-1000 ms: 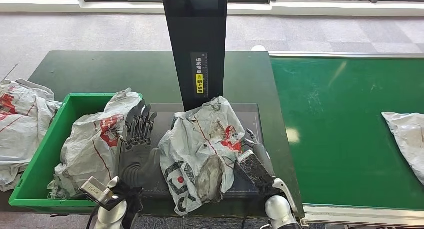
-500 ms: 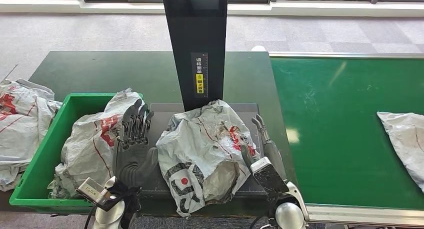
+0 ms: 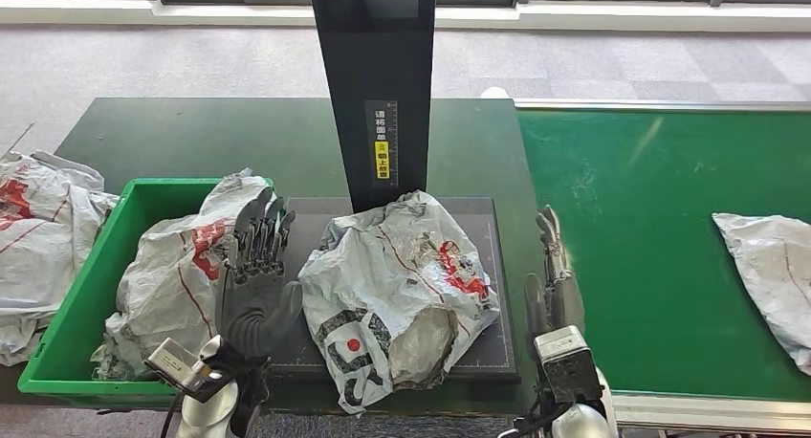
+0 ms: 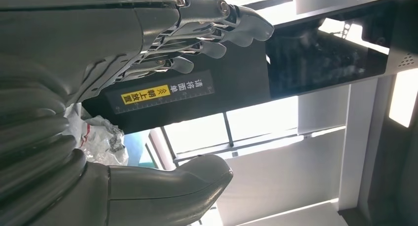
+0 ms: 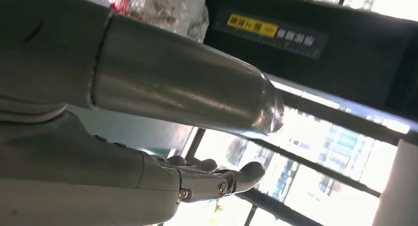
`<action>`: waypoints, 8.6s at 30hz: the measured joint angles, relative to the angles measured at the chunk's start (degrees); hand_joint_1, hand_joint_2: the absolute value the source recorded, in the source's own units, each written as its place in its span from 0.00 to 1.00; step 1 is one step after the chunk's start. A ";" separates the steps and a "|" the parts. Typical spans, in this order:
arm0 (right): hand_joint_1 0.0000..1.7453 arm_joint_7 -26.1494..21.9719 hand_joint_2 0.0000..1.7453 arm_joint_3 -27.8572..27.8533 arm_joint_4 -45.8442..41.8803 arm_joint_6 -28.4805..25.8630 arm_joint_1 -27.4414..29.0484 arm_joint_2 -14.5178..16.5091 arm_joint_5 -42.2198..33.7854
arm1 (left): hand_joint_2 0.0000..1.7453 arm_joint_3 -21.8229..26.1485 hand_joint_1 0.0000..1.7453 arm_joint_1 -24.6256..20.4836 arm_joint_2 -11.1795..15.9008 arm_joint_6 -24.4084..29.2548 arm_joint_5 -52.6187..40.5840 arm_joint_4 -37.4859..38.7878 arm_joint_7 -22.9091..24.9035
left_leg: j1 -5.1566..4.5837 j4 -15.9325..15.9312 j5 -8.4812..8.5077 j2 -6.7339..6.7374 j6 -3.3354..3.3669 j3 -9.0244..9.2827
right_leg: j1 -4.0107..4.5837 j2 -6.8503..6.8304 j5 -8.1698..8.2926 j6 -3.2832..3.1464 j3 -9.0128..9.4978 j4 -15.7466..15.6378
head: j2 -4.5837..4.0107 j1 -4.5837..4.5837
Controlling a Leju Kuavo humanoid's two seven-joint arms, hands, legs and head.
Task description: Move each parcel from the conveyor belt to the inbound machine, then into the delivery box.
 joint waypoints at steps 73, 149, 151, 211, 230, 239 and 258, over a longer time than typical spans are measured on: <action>0.00 -6.10 1.00 12.00 -18.28 -11.28 2.78 -8.28 -12.20 | 1.00 -23.13 1.00 -27.43 -1.04 39.82 -64.52 49.54 25.61 | -0.11 -0.02 -0.11 -0.08 0.14 0.42 | -0.12 -0.09 -0.12 0.12 0.53 0.01 | 0.00 -0.01; 0.00 -6.07 1.00 12.90 -14.98 -5.85 -1.87 -8.23 -15.81 | 1.00 -1.14 1.00 -47.37 27.83 8.62 -77.40 56.30 39.86 | -0.02 -0.05 0.24 0.45 -0.32 0.06 | 0.09 0.51 0.29 -0.32 -0.21 0.15 | 0.00 -0.02; 0.00 -6.06 1.00 12.90 -14.64 -6.02 -2.02 -8.23 -15.90 | 1.00 -1.61 1.00 -47.47 28.68 7.55 -77.40 58.29 38.06 | 0.00 -0.06 0.24 0.45 -0.33 0.05 | 0.11 0.50 0.28 -0.34 -0.21 0.16 | 0.00 -0.02; 0.00 -6.09 1.00 12.81 -14.24 -9.74 1.33 -8.51 -14.51 | 0.00 -7.72 0.00 -24.08 27.00 19.05 -77.40 18.29 59.96 | -0.05 -0.06 0.24 0.42 -0.37 -0.11 | 0.11 0.43 0.27 -0.37 -0.40 0.15 | 0.00 -0.02; 0.00 -6.09 1.00 12.82 -14.24 -8.49 1.23 -8.51 -13.14 | 0.00 -16.17 0.00 -31.31 38.39 15.69 -77.44 24.67 76.00 | 0.06 -0.07 0.30 0.49 -0.46 -0.15 | 0.21 0.48 0.32 -0.45 -0.40 0.21 | 0.00 -0.02; 0.00 -6.09 1.00 12.82 -14.22 -7.92 1.02 -8.51 -11.67 | 0.00 -2.39 0.00 -21.06 67.12 16.71 -77.48 14.54 78.43 | 0.38 -0.16 0.11 1.05 -0.90 -0.16 | 0.40 1.09 0.16 -1.02 -0.76 0.29 | 0.00 -0.01; 0.00 -6.10 1.00 12.82 -14.91 -12.65 2.97 -8.69 -12.14 | 0.00 -16.96 0.00 -22.04 57.99 13.34 -77.48 -0.81 76.59 | 0.20 -0.06 0.17 0.10 -0.76 -0.06 | 0.24 0.11 0.10 -0.81 -0.30 0.15 | 0.00 0.01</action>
